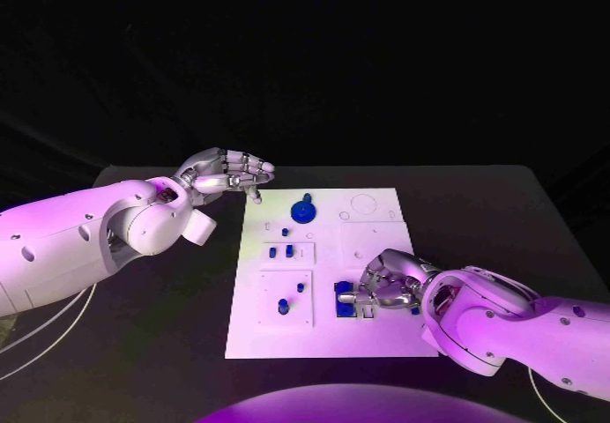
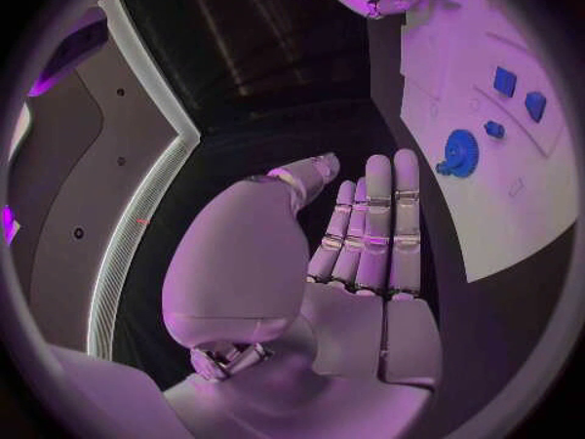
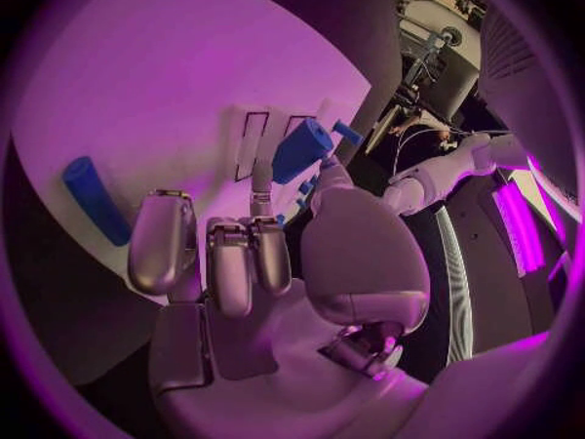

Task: Assemble the parts on the task board

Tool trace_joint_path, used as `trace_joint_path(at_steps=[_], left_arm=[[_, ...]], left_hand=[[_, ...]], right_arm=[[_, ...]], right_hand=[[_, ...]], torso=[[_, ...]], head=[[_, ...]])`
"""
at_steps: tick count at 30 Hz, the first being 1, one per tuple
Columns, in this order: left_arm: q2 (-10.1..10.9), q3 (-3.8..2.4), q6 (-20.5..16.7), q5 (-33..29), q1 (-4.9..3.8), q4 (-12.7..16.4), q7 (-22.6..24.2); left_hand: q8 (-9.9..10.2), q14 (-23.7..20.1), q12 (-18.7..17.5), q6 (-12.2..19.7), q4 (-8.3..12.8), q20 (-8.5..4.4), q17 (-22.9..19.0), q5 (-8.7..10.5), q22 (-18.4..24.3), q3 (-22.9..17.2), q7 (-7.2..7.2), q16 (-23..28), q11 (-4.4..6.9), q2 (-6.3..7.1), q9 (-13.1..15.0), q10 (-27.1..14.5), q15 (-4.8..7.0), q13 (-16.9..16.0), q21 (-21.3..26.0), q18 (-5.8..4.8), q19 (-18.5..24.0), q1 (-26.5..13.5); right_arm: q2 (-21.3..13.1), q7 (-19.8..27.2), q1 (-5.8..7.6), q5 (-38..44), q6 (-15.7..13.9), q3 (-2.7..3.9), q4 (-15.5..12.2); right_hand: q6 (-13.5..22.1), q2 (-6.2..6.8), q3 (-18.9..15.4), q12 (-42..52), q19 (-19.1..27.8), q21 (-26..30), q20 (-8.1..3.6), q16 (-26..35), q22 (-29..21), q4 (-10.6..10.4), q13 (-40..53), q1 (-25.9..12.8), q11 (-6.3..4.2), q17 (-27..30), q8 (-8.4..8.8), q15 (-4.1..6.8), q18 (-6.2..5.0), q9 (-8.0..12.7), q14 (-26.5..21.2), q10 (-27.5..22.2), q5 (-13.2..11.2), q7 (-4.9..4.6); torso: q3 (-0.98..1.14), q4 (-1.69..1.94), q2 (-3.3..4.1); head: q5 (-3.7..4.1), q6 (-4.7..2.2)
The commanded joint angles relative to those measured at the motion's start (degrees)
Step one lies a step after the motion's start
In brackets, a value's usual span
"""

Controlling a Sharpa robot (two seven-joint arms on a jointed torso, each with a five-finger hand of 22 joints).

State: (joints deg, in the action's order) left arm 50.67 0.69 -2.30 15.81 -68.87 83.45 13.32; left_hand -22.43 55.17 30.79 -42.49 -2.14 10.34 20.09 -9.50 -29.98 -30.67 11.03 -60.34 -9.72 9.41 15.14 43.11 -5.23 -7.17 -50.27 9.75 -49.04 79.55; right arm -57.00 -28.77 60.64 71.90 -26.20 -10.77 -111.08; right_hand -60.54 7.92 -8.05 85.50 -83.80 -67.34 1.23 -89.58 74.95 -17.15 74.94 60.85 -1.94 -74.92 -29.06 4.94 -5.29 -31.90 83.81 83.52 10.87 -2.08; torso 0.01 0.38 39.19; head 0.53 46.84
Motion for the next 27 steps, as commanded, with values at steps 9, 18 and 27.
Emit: trace_joint_path(at_steps=[9,18,27], left_arm=[[-0.01,-0.03,0.64,-0.19,-0.03,0.12,0.19],[-0.04,-0.03,0.77,-0.19,-0.03,0.05,0.04],[-0.08,-0.03,0.81,-0.19,-0.03,0.04,0.01]], left_hand=[[-0.26,-0.22,0.27,0.42,-0.35,0.05,-0.05,-0.2,0.07,0.04,2.48,-0.29,-0.14,0.06,-0.06,-0.42,0.0,0.06,0.21,0.78,0.3,-0.4],[-0.26,-0.22,0.27,0.42,-0.35,0.05,-0.05,-0.2,0.07,0.04,2.48,-0.29,-0.14,0.06,-0.06,-0.42,0.0,0.06,0.21,0.78,0.3,-0.4],[-0.38,-0.28,0.4,0.52,-0.34,0.06,-0.06,-0.2,0.1,-0.03,2.5,-0.33,-0.16,0.07,-0.08,-0.59,-0.01,0.09,0.25,0.79,0.29,-0.33]], right_arm=[[-1.71,5.63,-0.08,-1.38,2.9,-0.02,-2.03],[-2.61,6.72,-0.08,-1.85,4.03,-0.02,-2.66],[-1.86,6.32,-0.08,-2.0,5.6,-0.02,-1.66]], right_hand=[[0.69,-1.62,1.45,0.23,-0.21,0.01,-0.21,-0.32,5.97,0.3,11.64,5.08,-0.06,-14.75,-0.69,0.38,1.02,-0.07,6.12,4.44,-0.16,0.08],[0.64,-1.6,1.56,0.36,-0.28,-0.18,-0.22,-0.36,6.07,0.3,11.76,5.83,-0.09,-14.87,-0.73,0.39,1.06,-0.06,6.15,4.51,-0.17,0.1],[0.59,-2.64,1.95,0.47,-0.32,-0.23,-0.25,-0.36,6.15,0.34,11.87,6.8,-0.12,-14.89,-0.76,0.42,1.07,0.0,6.15,4.58,-0.26,0.15]], torso=[[-0.04,0.03,-0.03],[-0.06,0.02,-0.04],[-0.03,0.11,0.03]], head=[[0.05,0.01],[0.14,0.01],[0.16,0.03]])
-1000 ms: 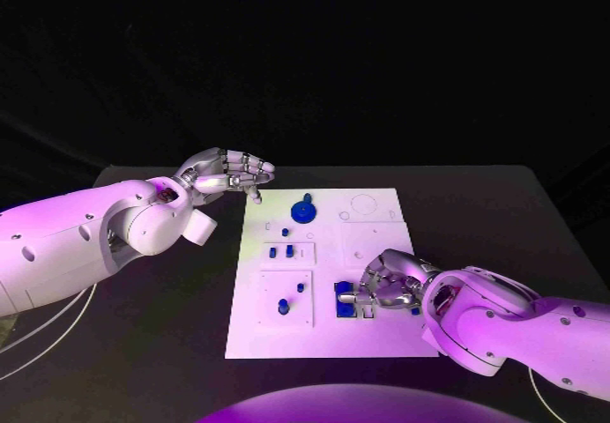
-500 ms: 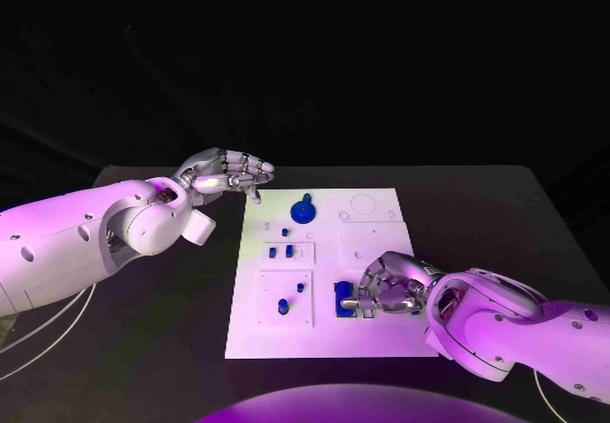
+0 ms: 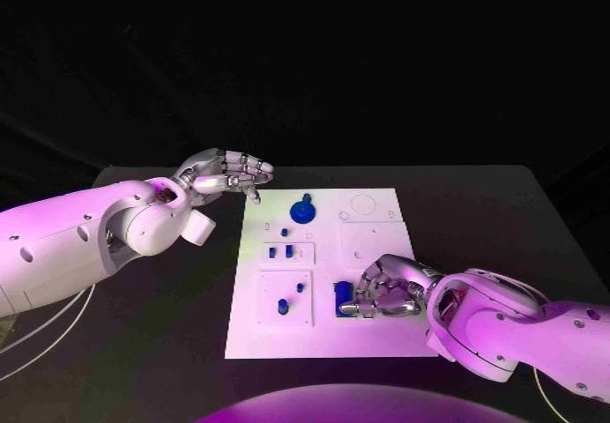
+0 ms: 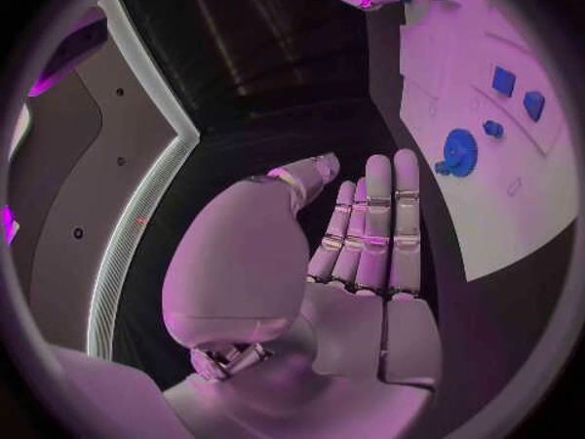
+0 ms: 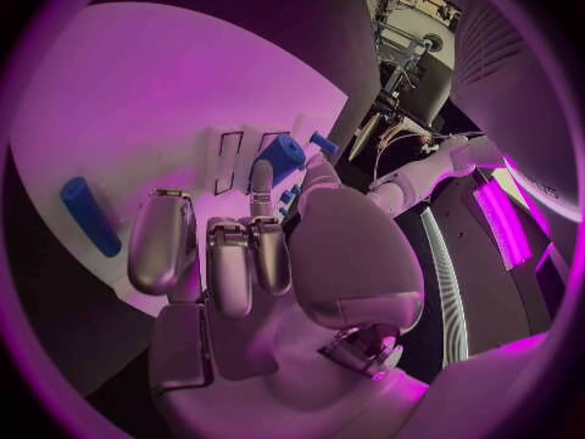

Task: Assemble the parts on the task board

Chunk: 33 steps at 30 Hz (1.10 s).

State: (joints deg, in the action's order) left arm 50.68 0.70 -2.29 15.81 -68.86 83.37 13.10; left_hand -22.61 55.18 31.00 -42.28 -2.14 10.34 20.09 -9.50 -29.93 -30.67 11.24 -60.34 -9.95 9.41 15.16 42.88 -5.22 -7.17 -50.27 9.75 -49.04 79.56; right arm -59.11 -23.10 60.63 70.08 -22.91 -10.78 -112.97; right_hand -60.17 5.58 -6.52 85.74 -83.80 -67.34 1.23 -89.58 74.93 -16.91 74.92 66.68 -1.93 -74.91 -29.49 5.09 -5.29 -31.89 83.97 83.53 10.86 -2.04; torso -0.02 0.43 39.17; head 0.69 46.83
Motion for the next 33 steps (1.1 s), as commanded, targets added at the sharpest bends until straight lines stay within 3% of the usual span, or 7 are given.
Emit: trace_joint_path(at_steps=[1,12,16,21,27,33], left_arm=[[-0.1,-0.03,0.81,-0.19,-0.03,0.12,0.23],[-0.12,-0.03,0.87,-0.19,-0.03,0.07,0.2],[-0.11,-0.02,0.89,-0.19,-0.03,0.04,0.17],[-0.08,0.0,0.96,-0.17,-0.03,0.03,0.09],[-0.04,0.01,0.98,-0.13,-0.03,0.04,0.02],[0.03,0.02,0.97,-0.11,-0.03,0.07,-0.01]], left_hand=[[-0.2,-0.28,0.19,0.31,-0.34,0.06,-0.06,-0.2,0.05,-0.02,2.29,-0.33,0.06,0.07,-0.09,-0.37,-0.01,0.1,0.25,0.78,0.29,-0.33],[-0.25,-0.3,0.24,0.34,-0.35,0.06,-0.06,-0.2,0.06,-0.05,2.29,-0.35,0.06,0.05,-0.09,-0.42,-0.02,0.1,0.26,0.78,0.28,-0.31],[-0.25,-0.3,0.24,0.34,-0.35,0.06,-0.06,-0.2,0.06,-0.05,2.29,-0.35,0.06,0.05,-0.09,-0.42,-0.02,0.1,0.26,0.78,0.28,-0.31],[-0.29,-0.32,0.28,0.35,-0.37,0.06,-0.06,-0.2,0.07,-0.07,2.3,-0.36,0.05,0.04,-0.1,-0.46,-0.02,0.11,0.27,0.78,0.28,-0.31],[-0.29,-0.32,0.28,0.35,-0.37,0.06,-0.06,-0.2,0.07,-0.07,2.3,-0.36,0.05,0.04,-0.1,-0.46,-0.02,0.11,0.27,0.78,0.28,-0.31],[-0.33,-0.34,0.33,0.37,-0.33,0.06,-0.06,-0.21,0.07,-0.11,2.29,-0.37,0.05,0.05,-0.1,-0.5,-0.02,0.12,0.27,0.79,0.28,-0.24]], right_arm=[[0.34,0.54,-0.06,-0.11,2.44,-0.01,0.36],[0.67,-1.75,-0.06,1.53,2.22,-0.01,1.63],[0.52,-1.76,-0.06,1.5,2.48,-0.01,1.69],[0.36,-1.4,-0.06,1.19,3.3,-0.01,1.58],[0.45,-0.95,-0.06,0.71,4.01,-0.01,1.48],[0.33,-0.92,-0.06,0.74,3.42,-0.01,1.44]], right_hand=[[0.25,-0.64,0.55,0.24,-0.34,-0.26,-0.27,-0.37,6.2,0.11,11.9,1.33,-0.14,-14.93,-0.31,0.29,1.08,0.02,6.0,4.58,-0.3,0.11],[0.27,-2.73,1.21,0.38,-0.4,-0.35,-0.32,-0.36,6.38,0.24,12.06,4.19,-0.2,-14.9,-0.22,0.34,1.11,0.24,5.99,4.68,-0.42,0.18],[0.22,-2.91,1.25,0.79,-0.45,-0.5,-0.32,-0.38,6.45,0.23,12.38,4.35,-0.22,-14.97,-0.23,0.34,1.14,0.25,6.0,4.87,-0.43,0.19],[0.15,-2.67,1.03,0.9,-0.47,-0.58,-0.33,-0.41,6.5,0.24,12.48,4.51,-0.23,-15.07,-0.28,0.36,1.16,0.25,6.02,4.93,-0.5,0.21],[0.06,-1.41,0.01,0.77,-0.44,-0.39,-0.34,-0.39,6.5,0.13,12.4,4.42,-0.2,-15.01,-0.34,0.36,1.13,0.31,6.01,4.88,-0.54,0.17],[0.02,-0.9,-0.4,0.67,-0.4,-0.25,-0.33,-0.37,6.47,0.05,12.33,4.11,-0.18,-14.91,-0.36,0.33,1.12,0.33,5.99,4.83,-0.5,0.14]], torso=[[-0.01,0.07,0.08],[-0.05,0.01,-0.06],[-0.04,-0.03,-0.05],[-0.03,-0.05,-0.02],[-0.01,-0.02,0.06],[-0.04,-0.02,0.05]], head=[[-0.02,0.06],[-0.06,0.14],[-0.15,0.07],[-0.14,0.01],[-0.12,0.0],[-0.07,0.18]])
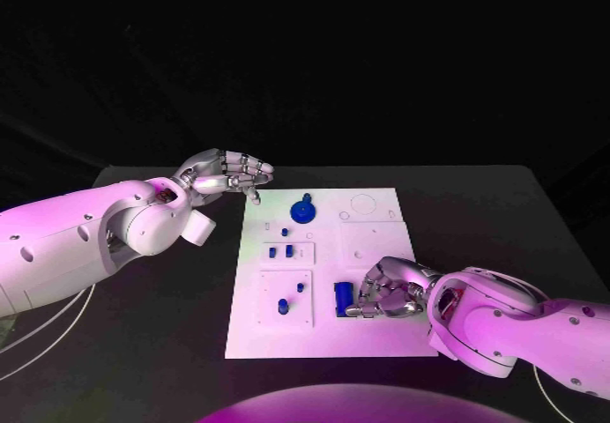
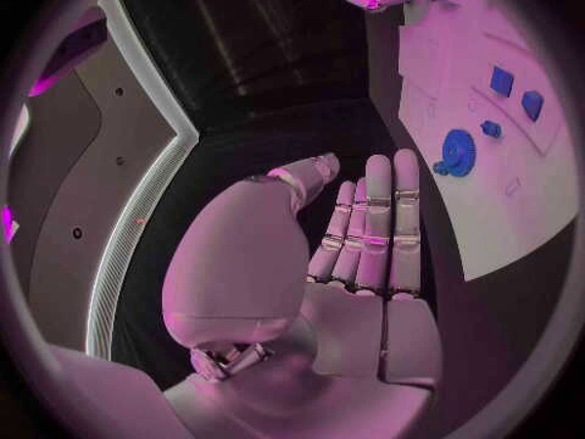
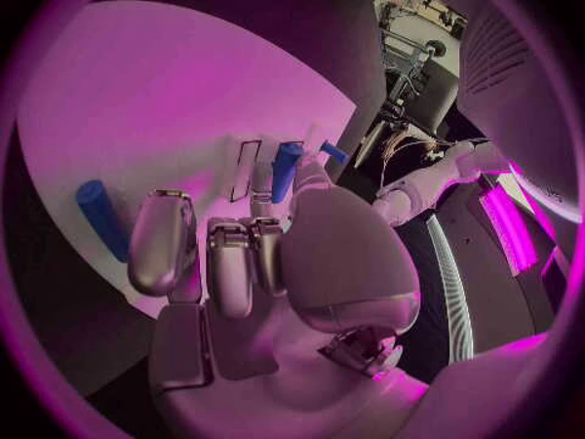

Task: Assemble the parts on the task board

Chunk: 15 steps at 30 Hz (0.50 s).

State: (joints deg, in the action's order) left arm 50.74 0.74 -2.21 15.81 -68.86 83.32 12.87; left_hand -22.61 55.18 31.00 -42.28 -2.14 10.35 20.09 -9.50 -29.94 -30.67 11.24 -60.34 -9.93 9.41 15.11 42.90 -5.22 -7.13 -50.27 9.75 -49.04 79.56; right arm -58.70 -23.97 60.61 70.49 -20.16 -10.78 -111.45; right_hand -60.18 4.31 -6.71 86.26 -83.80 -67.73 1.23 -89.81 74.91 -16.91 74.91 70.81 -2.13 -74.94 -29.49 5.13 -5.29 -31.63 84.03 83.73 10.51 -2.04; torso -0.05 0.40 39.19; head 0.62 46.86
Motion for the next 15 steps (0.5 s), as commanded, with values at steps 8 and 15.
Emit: trace_joint_path(at_steps=[8,15], left_arm=[[0.02,-0.02,0.79,-0.11,-0.03,0.13,0.32],[-0.05,-0.01,0.36,-0.1,-0.03,0.09,0.78]], left_hand=[[-0.33,-0.34,0.33,0.38,-0.33,0.06,-0.07,-0.21,0.08,-0.11,2.29,-0.37,0.03,0.05,-0.06,-0.51,-0.02,0.07,0.28,0.79,0.28,-0.24],[-0.46,-0.39,0.47,0.4,-0.24,0.05,-0.07,-0.22,0.08,-0.21,2.28,-0.4,0.05,0.05,-0.06,-0.57,0.0,0.08,0.26,0.8,0.26,-0.07]], right_arm=[[-1.12,0.03,0.17,1.18,-1.36,0.04,-0.62],[-3.19,1.78,2.1,-0.46,-4.27,0.18,-1.58]], right_hand=[[-0.03,-0.09,-0.13,0.16,-0.38,0.27,-0.32,-0.14,6.47,0.09,12.36,-0.12,0.01,-14.89,-0.39,0.28,1.09,0.09,5.94,4.63,-0.05,0.17],[1.11,-0.25,0.18,-0.25,-0.17,1.07,-0.28,-0.04,6.24,0.26,12.08,1.66,0.21,-14.54,0.23,0.18,0.97,0.36,5.87,4.42,-0.04,-0.15]], torso=[[0.01,-0.03,-0.05],[0.02,-0.04,-0.05]], head=[[0.02,0.19],[0.09,0.11]])
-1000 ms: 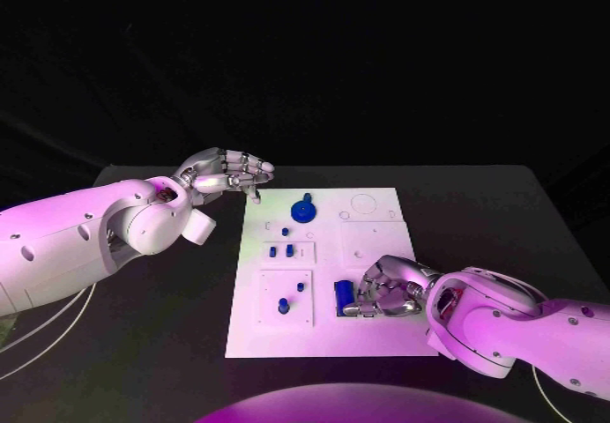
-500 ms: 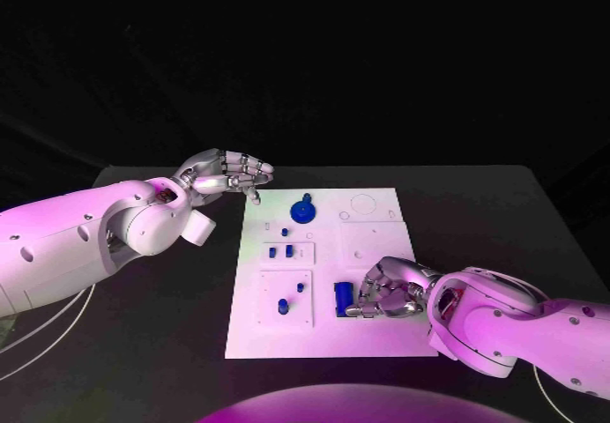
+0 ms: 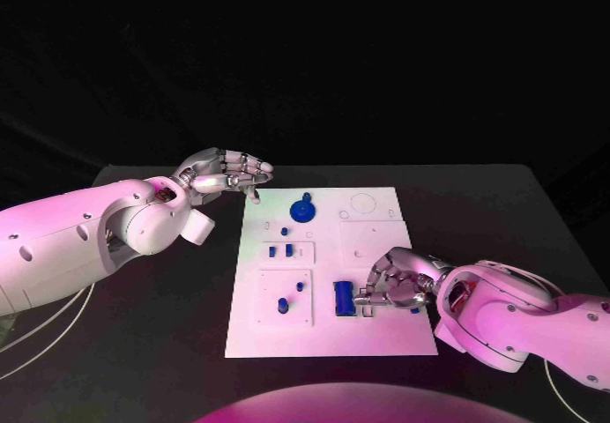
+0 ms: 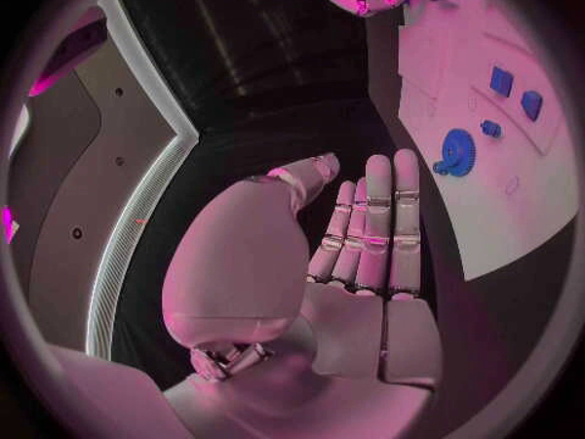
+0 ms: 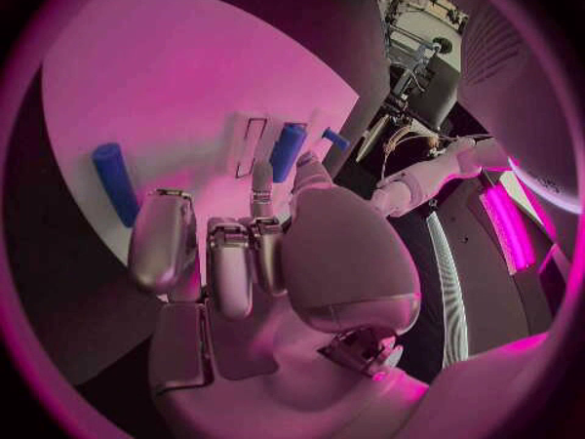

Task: Assemble the parts on the task board

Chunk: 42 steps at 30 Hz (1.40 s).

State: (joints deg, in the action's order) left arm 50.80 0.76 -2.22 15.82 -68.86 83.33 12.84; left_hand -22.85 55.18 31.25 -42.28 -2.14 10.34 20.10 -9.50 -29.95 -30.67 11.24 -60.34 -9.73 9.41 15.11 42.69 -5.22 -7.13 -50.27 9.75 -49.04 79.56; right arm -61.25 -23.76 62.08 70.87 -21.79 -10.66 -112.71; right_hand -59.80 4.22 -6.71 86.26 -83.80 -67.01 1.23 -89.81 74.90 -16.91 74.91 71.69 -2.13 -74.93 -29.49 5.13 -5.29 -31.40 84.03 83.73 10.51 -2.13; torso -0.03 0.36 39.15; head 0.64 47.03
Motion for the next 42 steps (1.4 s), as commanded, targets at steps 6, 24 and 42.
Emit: trace_joint_path(at_steps=[6,24,42], left_arm=[[-0.23,0.02,-0.16,-0.13,-0.02,0.05,1.69],[-0.89,0.34,-0.68,-0.35,0.08,-0.4,2.48],[-0.86,0.39,-0.46,-0.37,0.08,-0.35,2.05]], left_hand=[[-0.35,-0.4,0.38,0.35,-0.26,0.05,-0.08,-0.2,0.08,-0.22,2.28,-0.43,-0.15,0.05,-0.06,-0.29,-0.01,0.07,0.25,0.8,0.25,-0.07],[-0.45,-0.4,0.53,0.33,-0.32,0.06,-0.08,-0.17,0.08,-0.2,2.28,-0.46,-0.15,0.09,-0.06,-0.2,-0.01,0.05,0.25,0.79,0.25,-0.15],[-0.55,-0.4,0.66,0.35,-0.36,0.06,-0.07,-0.16,0.09,-0.2,2.27,-0.51,-0.14,0.11,-0.07,-0.19,-0.01,0.06,0.26,0.79,0.24,-0.19]], right_arm=[[-4.29,3.8,4.09,-6.18,-4.11,0.09,-0.38],[-11.46,0.05,1.68,6.0,0.01,-0.68,0.32],[-10.15,-2.97,-1.35,10.33,0.32,-0.88,0.65]], right_hand=[[4.51,-0.19,0.55,-0.76,0.16,1.52,0.54,0.13,5.97,0.36,11.77,4.37,1.69,-14.0,3.22,-0.98,0.86,0.99,5.76,4.11,-0.07,-1.84],[2.22,0.22,0.38,-2.89,0.76,3.7,1.25,0.63,5.37,0.22,10.31,6.46,1.93,-12.46,4.73,-1.39,0.42,1.22,5.42,3.01,-0.1,-1.9],[1.8,0.79,-0.16,-3.23,0.77,3.84,1.06,0.64,5.34,0.08,10.1,5.39,1.75,-12.51,4.88,-1.18,0.42,1.04,5.43,2.89,-0.11,-1.75]], torso=[[-0.08,-0.01,-0.13],[-0.22,-0.28,-0.61],[-0.22,-0.19,-0.57]], head=[[0.42,0.16],[2.13,0.39],[2.47,0.71]])
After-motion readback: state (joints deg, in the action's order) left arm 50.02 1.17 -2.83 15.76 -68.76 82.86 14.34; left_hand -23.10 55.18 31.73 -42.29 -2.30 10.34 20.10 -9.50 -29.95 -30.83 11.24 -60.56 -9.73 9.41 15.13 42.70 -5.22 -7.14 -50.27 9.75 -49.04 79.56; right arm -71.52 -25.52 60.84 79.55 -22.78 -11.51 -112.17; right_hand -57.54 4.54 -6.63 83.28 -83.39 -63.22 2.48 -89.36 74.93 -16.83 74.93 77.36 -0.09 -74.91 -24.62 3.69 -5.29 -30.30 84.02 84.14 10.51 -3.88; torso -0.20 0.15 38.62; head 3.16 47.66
